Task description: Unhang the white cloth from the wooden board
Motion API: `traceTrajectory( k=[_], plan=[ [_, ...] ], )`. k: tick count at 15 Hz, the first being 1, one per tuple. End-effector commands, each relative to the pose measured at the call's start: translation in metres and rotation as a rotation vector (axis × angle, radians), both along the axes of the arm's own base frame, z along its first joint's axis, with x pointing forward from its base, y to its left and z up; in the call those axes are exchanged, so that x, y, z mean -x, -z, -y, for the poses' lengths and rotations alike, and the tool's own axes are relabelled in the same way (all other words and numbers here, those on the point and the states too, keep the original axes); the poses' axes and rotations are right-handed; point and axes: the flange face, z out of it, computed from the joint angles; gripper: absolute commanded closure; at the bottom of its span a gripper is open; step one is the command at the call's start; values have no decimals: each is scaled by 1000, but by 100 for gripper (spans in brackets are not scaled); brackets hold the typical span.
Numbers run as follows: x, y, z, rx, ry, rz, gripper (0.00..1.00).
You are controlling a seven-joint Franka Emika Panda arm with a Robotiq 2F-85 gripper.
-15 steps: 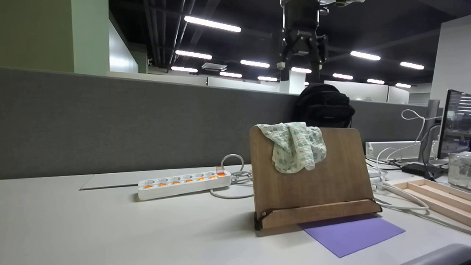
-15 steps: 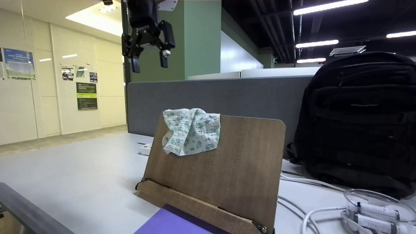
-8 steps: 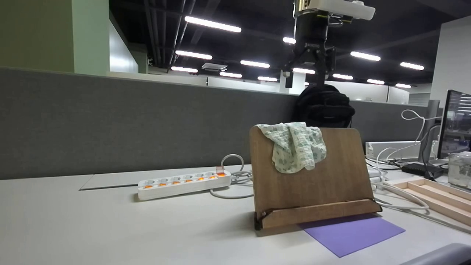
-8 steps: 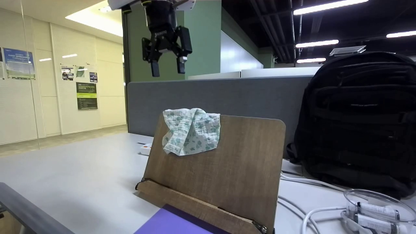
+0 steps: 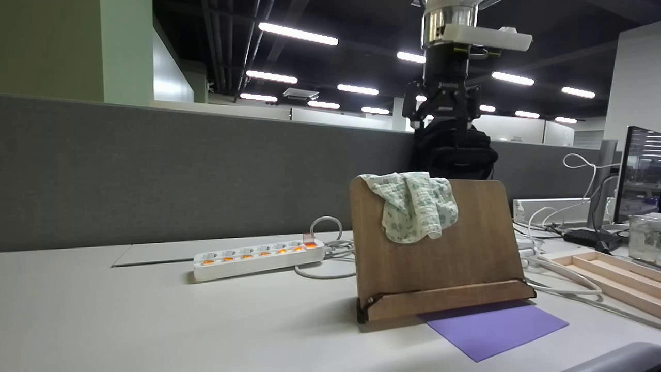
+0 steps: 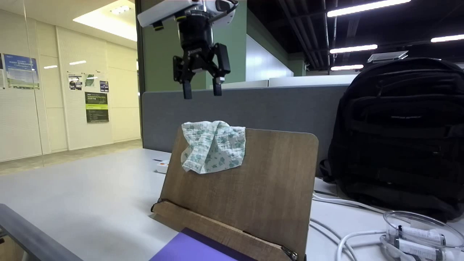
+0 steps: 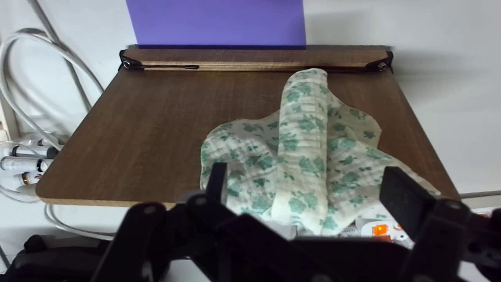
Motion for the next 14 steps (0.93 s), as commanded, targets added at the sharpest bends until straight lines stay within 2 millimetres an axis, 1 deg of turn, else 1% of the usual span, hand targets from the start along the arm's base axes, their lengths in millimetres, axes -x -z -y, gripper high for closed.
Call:
traceTrajectory(
  k=[1, 3, 5, 10, 11, 12, 14],
  plan=[
    [-17, 22, 19, 19, 4, -21, 0],
    [-24, 36, 23, 23, -4, -33, 0],
    [-31, 47, 19, 19, -26, -42, 0],
    [-48, 62, 11, 4, -82, -46, 0],
    [-51, 64, 9, 5, -90, -45, 25],
    [-52, 66, 6, 4, -100, -45, 25],
    [-55, 69, 1, -2, -125, -46, 40]
  ],
)
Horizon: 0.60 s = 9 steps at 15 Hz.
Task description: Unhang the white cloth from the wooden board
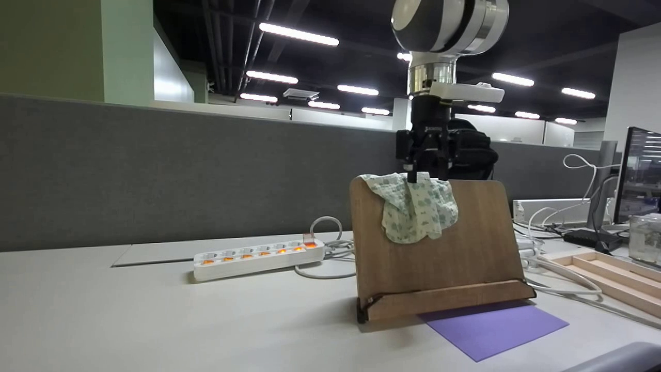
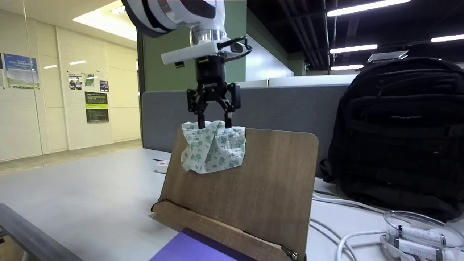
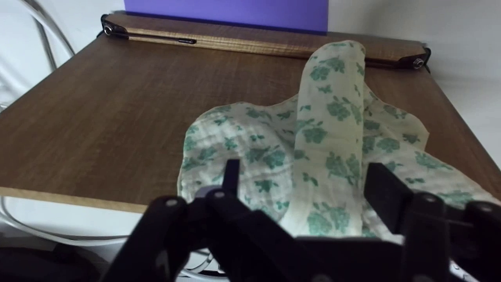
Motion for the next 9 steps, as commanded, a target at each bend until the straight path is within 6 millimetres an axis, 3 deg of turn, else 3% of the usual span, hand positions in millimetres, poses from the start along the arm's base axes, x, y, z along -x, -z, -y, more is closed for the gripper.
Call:
traceTrajectory(
  k=[1, 7, 9],
  plan=[
    [-11, 1, -9, -23, -40, -4, 47],
    [-10, -2, -26, -118, -135, -24, 90],
    [-9, -8, -34, -146, -175, -34, 99]
  ],
)
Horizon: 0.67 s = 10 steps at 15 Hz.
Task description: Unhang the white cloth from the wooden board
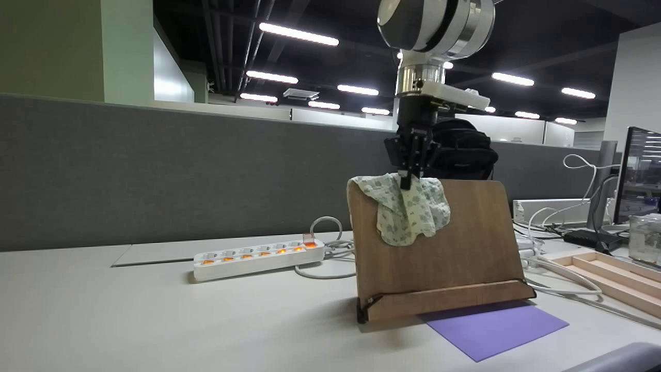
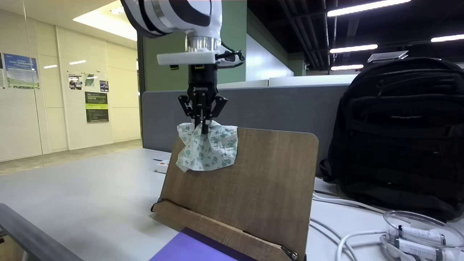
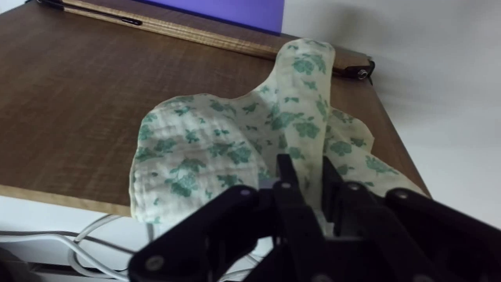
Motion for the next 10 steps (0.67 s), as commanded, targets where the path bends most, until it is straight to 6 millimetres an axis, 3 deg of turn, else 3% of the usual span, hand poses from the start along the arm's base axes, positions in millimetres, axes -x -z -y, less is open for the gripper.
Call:
traceTrajectory(
  k=[1, 6, 10],
  plan=[
    [-4, -18, -13, -45, -71, -18, 100],
    [-20, -48, -54, -37, -180, -53, 99],
    [-48, -81, -111, -46, -286, -65, 99]
  ],
)
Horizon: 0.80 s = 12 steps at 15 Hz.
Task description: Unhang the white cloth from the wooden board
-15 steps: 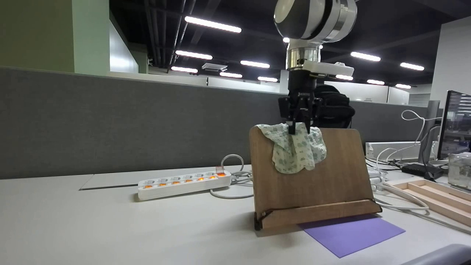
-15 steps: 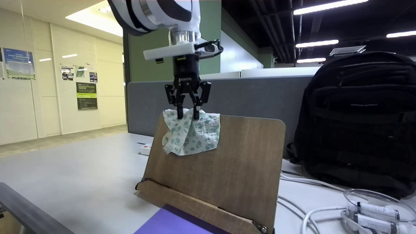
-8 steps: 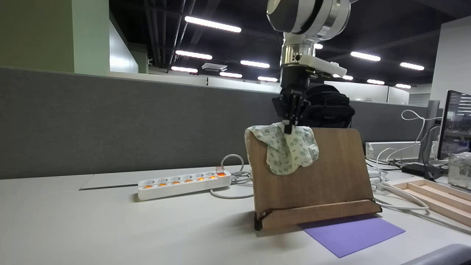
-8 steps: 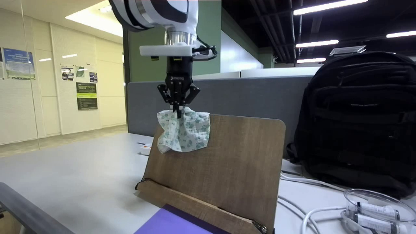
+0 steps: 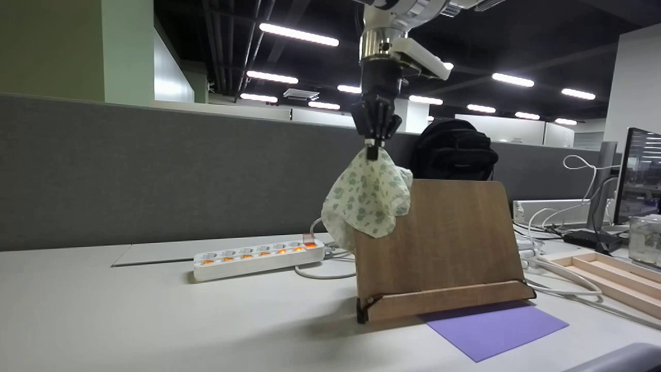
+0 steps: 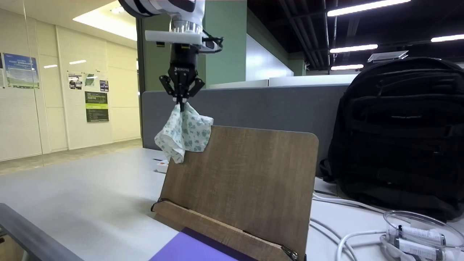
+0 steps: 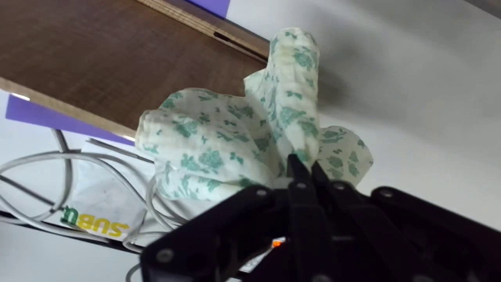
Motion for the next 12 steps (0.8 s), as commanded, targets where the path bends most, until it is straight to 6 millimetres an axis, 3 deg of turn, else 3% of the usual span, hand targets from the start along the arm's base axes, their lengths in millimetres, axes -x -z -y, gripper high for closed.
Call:
traceTrajectory(
  k=[1, 3, 5, 12],
  plan=[
    [-32, -24, -48, -11, -90, -28, 99],
    [-45, -20, -78, -10, -139, -61, 99],
    [-53, -2, -110, -6, -191, -110, 99],
    [-45, 100, -199, 97, -256, -184, 99]
  ],
)
